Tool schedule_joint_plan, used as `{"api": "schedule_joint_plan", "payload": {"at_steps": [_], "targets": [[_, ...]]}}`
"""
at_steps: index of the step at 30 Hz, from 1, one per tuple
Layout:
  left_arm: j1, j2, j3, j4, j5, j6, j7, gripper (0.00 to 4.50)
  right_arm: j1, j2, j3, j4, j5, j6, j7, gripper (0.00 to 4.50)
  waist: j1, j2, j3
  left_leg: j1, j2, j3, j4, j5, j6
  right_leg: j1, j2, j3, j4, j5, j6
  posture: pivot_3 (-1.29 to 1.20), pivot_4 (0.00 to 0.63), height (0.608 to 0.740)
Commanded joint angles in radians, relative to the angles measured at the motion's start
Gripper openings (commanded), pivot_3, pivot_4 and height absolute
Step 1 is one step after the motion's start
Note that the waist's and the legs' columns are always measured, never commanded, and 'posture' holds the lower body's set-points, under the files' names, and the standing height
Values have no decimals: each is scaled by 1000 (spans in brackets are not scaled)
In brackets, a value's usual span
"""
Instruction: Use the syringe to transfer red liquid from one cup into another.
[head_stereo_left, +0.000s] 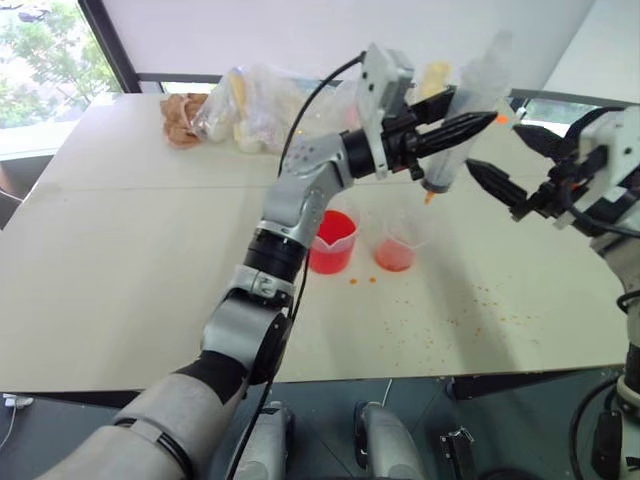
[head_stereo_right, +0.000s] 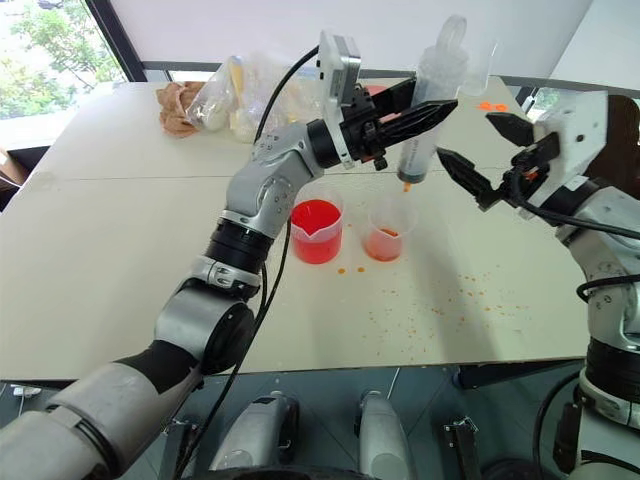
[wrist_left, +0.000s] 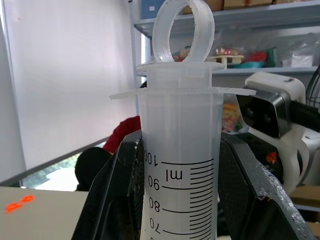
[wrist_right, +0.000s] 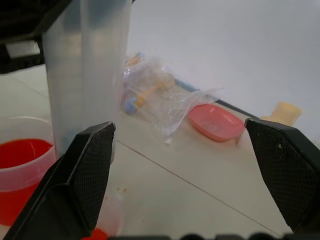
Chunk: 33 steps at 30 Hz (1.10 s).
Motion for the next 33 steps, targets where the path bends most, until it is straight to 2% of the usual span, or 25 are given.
{"api": "schedule_joint_plan", "payload": {"at_steps": [1,6,12,15,18,21,24,28,33], "targets": [[-39,8,12,-28,-24,23,26,1492,22,-22,-59,-35,30,1,-6,4469,0,0,0,0,0,0,0,0,0,0,0,0,0,0,0,0,150,740],[-170,138,32,22,14,186,138,1492,82,-85,-64,-97,113,70,77,4469,-5,0,0,0,0,0,0,0,0,0,0,0,1,0,0,0,150,740],[-389,459,108,117,-55,777,200,1492,53,-172,-19,-208,276,164,165,4469,-30,0,1,1,1,-2,0,-1,1,0,1,-1,2,0,1,0,150,740],[-419,571,110,195,-14,929,262,1492,10,-171,19,-234,335,179,179,4469,-32,1,0,2,1,-2,-1,-1,2,0,1,-1,3,-1,1,0,150,740],[-396,632,116,213,8,1071,338,1492,-17,-168,61,-245,358,175,200,4469,-24,0,1,2,2,-2,-1,-1,2,0,1,-1,3,-1,1,0,150,740],[-288,655,120,153,19,1237,410,1492,-34,-152,112,-249,370,166,222,4469,-23,-1,1,1,2,-2,0,-1,2,0,0,-1,3,0,1,0,150,740],[-145,638,140,36,15,1365,471,1492,-32,-141,147,-247,363,150,245,4469,-23,-1,1,1,2,-2,0,-1,2,0,-1,-1,3,0,1,0,150,740],[56,578,217,-108,26,1400,554,1492,-49,-104,202,-229,344,131,239,4469,-23,-2,1,0,2,-3,0,-1,1,-2,-1,-1,4,0,1,0,150,740],[118,501,304,-155,37,1392,630,1492,-50,-81,266,-253,337,142,238,4469,-20,-2,1,0,2,-3,0,0,-1,-2,-1,-1,5,0,1,0,150,740]]}}
